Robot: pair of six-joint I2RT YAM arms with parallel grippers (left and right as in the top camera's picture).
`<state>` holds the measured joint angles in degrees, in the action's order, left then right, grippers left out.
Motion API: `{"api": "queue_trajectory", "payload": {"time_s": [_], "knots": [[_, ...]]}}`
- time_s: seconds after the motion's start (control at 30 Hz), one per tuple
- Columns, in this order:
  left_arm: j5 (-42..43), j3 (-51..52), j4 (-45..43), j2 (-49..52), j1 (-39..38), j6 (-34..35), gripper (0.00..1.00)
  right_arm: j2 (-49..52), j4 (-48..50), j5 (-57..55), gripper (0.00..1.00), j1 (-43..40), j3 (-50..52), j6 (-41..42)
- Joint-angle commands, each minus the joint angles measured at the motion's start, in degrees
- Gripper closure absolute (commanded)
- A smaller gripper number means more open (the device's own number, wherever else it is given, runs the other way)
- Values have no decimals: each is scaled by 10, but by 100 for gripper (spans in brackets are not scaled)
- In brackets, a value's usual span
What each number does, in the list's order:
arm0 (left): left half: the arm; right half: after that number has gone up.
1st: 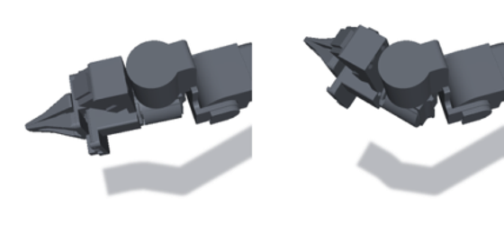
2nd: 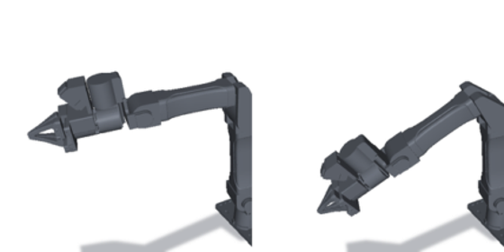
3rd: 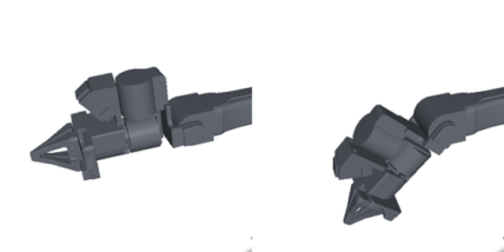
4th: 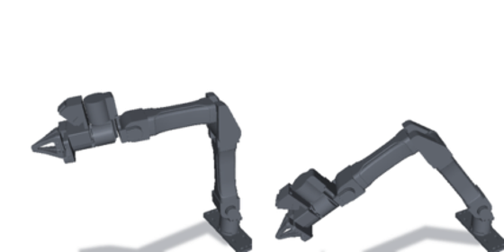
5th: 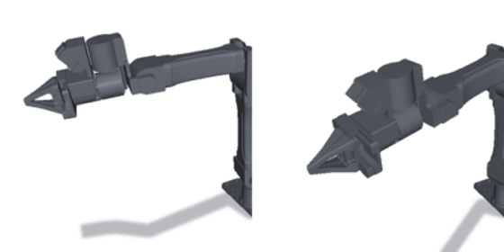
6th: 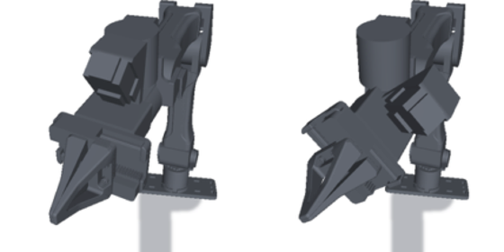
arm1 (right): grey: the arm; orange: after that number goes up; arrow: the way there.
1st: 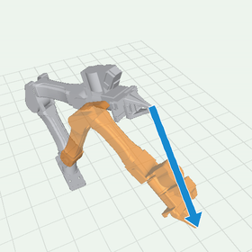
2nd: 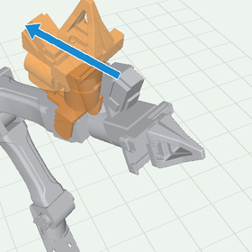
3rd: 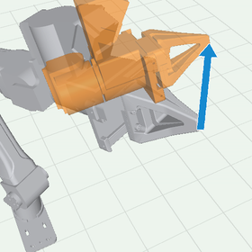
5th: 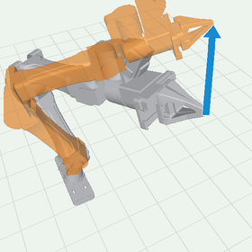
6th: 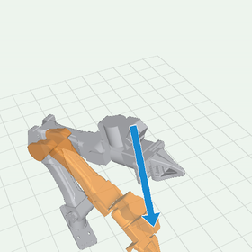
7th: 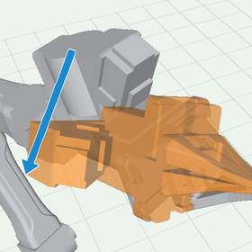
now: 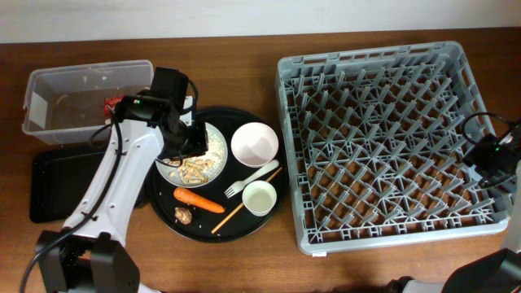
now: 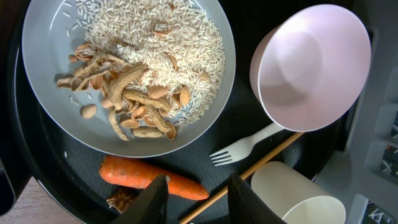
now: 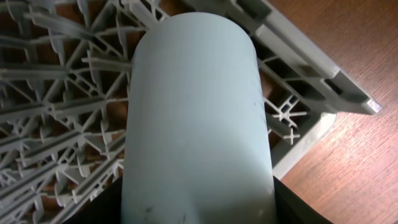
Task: Sort waste into correct bins and load items into the dishwasher rack
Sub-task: 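Place the blue cup upside down in the rack's right side with the right gripper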
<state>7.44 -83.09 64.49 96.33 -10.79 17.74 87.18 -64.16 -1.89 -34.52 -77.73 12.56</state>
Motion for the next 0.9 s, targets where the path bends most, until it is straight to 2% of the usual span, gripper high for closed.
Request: {"api": "queue_trajectory", "payload": {"time_s": [0.0,0.2,0.27,0.33,0.47,0.53,0.73,0.87], "knots": [[-4,-2,1,3,2,-8,69,14,12,9,54,-4,-9,15],[-4,-2,1,3,2,-8,69,63,21,43,53,-4,-9,14],[-4,-2,1,3,2,-8,69,70,34,61,32,-4,-9,14],[-4,-2,1,3,2,-8,69,71,67,76,2,-4,-9,15],[-4,-2,1,3,2,-8,69,70,89,172,1,-4,-15,15],[-4,-2,1,3,2,-9,69,67,85,179,1,-4,-16,15],[-4,-2,3,3,2,-8,69,57,15,153,1,-4,-16,-4],[-4,-2,3,3,2,-8,69,57,21,107,1,-4,-16,-4]]}}
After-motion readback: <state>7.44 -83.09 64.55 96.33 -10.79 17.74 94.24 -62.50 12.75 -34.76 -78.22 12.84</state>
